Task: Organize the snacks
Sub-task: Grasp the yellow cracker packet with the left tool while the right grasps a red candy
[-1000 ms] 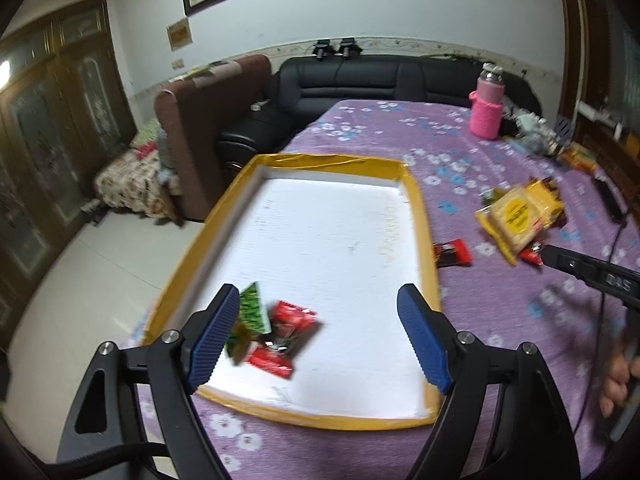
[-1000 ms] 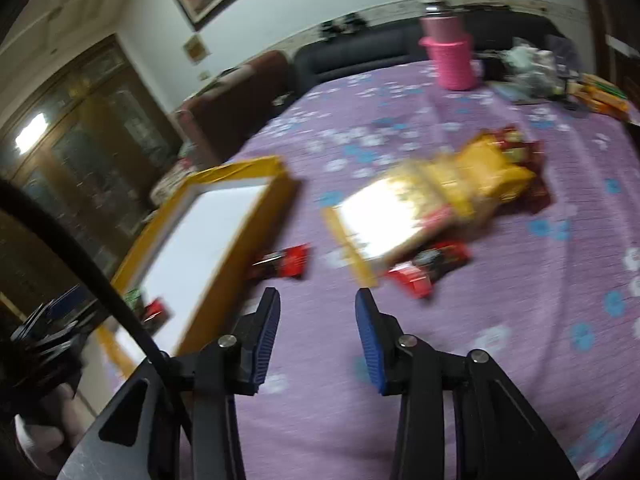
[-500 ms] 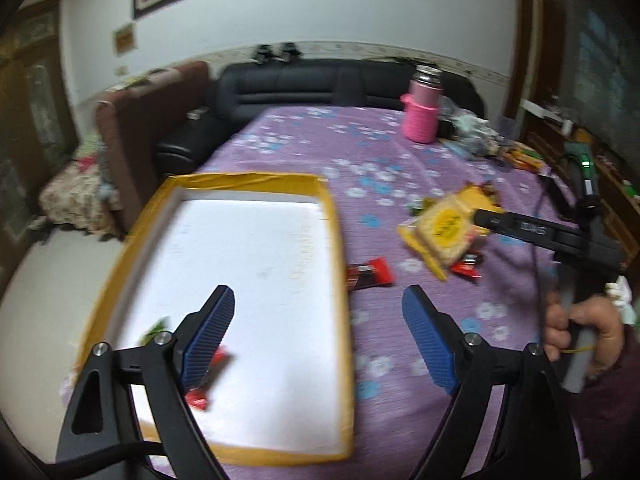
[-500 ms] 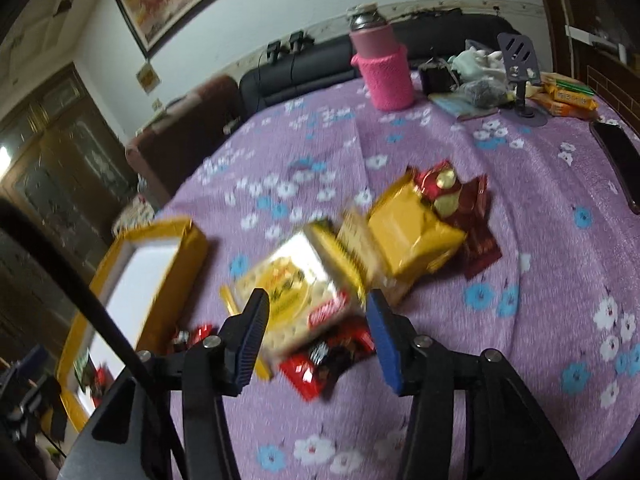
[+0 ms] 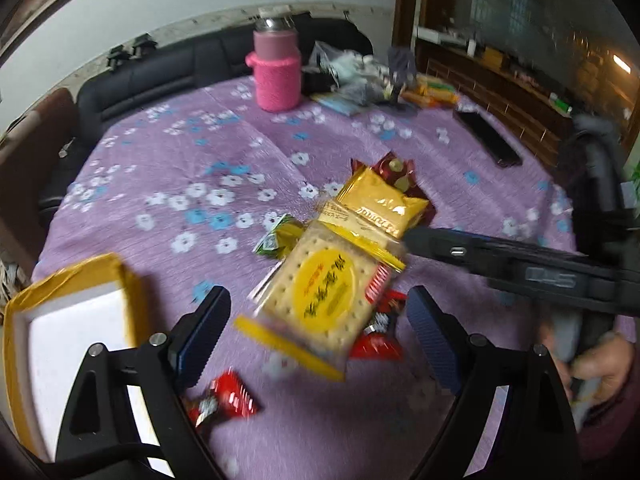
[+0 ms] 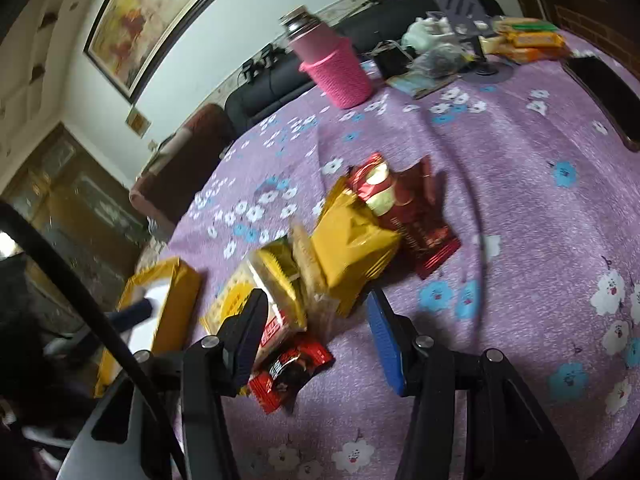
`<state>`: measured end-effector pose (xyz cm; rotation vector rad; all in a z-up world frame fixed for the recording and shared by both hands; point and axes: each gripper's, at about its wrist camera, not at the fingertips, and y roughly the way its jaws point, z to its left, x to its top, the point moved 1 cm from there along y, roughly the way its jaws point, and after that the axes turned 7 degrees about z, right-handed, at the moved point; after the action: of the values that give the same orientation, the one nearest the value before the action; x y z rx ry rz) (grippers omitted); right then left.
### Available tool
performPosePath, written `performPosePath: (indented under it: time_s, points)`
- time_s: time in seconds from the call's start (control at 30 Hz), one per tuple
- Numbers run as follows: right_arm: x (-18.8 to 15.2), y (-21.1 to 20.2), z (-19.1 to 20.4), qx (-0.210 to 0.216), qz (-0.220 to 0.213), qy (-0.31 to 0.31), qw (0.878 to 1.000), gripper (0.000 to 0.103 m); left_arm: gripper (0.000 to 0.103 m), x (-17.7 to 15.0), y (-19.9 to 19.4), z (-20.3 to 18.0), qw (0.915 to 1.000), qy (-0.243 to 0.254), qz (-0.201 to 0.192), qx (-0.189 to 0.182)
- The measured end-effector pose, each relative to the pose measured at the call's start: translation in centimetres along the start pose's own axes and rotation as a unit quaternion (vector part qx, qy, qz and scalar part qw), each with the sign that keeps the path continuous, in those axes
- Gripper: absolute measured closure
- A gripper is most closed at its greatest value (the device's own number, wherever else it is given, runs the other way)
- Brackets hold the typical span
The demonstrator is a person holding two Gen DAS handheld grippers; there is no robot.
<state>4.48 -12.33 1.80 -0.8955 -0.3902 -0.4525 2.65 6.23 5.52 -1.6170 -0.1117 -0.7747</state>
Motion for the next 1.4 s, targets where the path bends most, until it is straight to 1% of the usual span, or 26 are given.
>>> performPosePath:
  time_s: [0.13,0.27,0.33,0.37,0.4,0.43,0.47,0.67,0.77,0.8,0.83,0.87,0.9,0.97,1.03,1.13,1.17,1.27,1.3,1.33,1.37,1.4]
  points:
    - [0.1,0.4,-0.4,0.009,0.011,0.015,1.0,0.052,0.013,0.8,2.4,-0.3,0.9992,0.031,0.015,0.021]
    - [0.0,0.7,0.1,0.01,0.016,0.007,1.0,0.052,0.013,0.7,3.4,-0.3,0.9988,0.043,0.024,0.008]
    - [0.0,0.7,0.3,0.007,0.015,0.001,1.0,0.052,0.013,0.8,4.0,-0.6,0.9983,0.048,0.033,0.007]
    - [0.0,0.8,0.4,0.004,0.015,-0.002,1.0,0.052,0.017,0.7,4.1,-0.7,0.998,0.048,0.039,0.012]
    - [-0.1,0.8,0.5,0.0,0.015,-0.005,1.0,0.052,0.023,0.7,4.3,-0.8,0.9979,0.047,0.041,0.016]
    - [-0.1,0.8,0.4,-0.002,0.015,-0.006,1.0,0.052,0.029,0.6,4.4,-0.9,0.9977,0.044,0.046,0.022]
    - [-0.1,0.9,0.4,-0.003,0.015,-0.006,1.0,0.052,0.031,0.5,4.4,-1.0,0.9976,0.042,0.048,0.026]
    - [-0.3,1.5,0.2,-0.01,0.025,-0.01,1.0,0.052,0.032,-0.1,3.9,-0.2,0.9985,0.008,0.042,0.034]
    - [-0.5,2.3,0.8,-0.02,0.041,-0.03,0.999,0.052,0.032,-0.5,2.7,0.9,0.9984,-0.023,0.031,0.041]
    - [-0.7,2.6,1.1,-0.023,0.047,-0.038,0.998,0.051,0.032,-0.8,2.2,1.2,0.9978,-0.027,0.029,0.053]
    - [-0.7,2.8,1.2,-0.016,0.047,-0.039,0.998,0.05,0.032,-1.0,1.8,1.3,0.9973,-0.031,0.026,0.061]
    - [-0.8,2.9,1.5,-0.009,0.053,-0.045,0.998,0.05,0.032,-1.4,1.4,1.5,0.9968,-0.035,0.023,0.068]
    - [-0.9,2.9,1.8,-0.011,0.054,-0.05,0.997,0.05,0.032,-1.8,0.9,1.8,0.9964,-0.044,0.022,0.069]
    - [-1.2,3.0,2.2,-0.022,0.056,-0.063,0.996,0.05,0.032,-2.4,-0.1,2.5,0.9956,-0.067,0.017,0.064]
    - [-1.7,3.5,2.9,-0.038,0.066,-0.08,0.994,0.05,0.032,-3.0,-1.3,3.1,0.9938,-0.088,0.006,0.068]
    - [-2.4,3.8,4.0,-0.056,0.066,-0.111,0.99,0.049,0.032,-3.9,-3.2,3.5,0.9901,-0.107,-0.012,0.09]
    - [-2.9,4.1,4.7,-0.072,0.061,-0.128,0.987,0.049,0.032,-4.2,-4.0,3.6,0.9883,-0.111,-0.019,0.103]
    - [-3.8,4.7,6.1,-0.114,0.053,-0.173,0.977,0.05,0.032,-4.9,-5.5,3.6,0.9847,-0.114,-0.031,0.128]
    - [-4.2,5.0,6.6,-0.132,0.049,-0.189,0.972,0.052,0.032,-5.2,-6.0,3.5,0.9834,-0.115,-0.036,0.136]
    - [-4.3,5.2,7.0,-0.145,0.049,-0.199,0.968,0.057,0.032,-5.5,-6.5,3.5,0.9825,-0.115,-0.04,0.141]
    - [-4.3,5.2,6.9,-0.146,0.049,-0.201,0.967,0.068,0.032,-5.9,-7.0,3.4,0.9813,-0.115,-0.044,0.148]
    - [-4.2,5.2,6.8,-0.146,0.049,-0.199,0.968,0.071,0.032,-6.2,-7.3,3.3,0.9802,-0.114,-0.046,0.155]
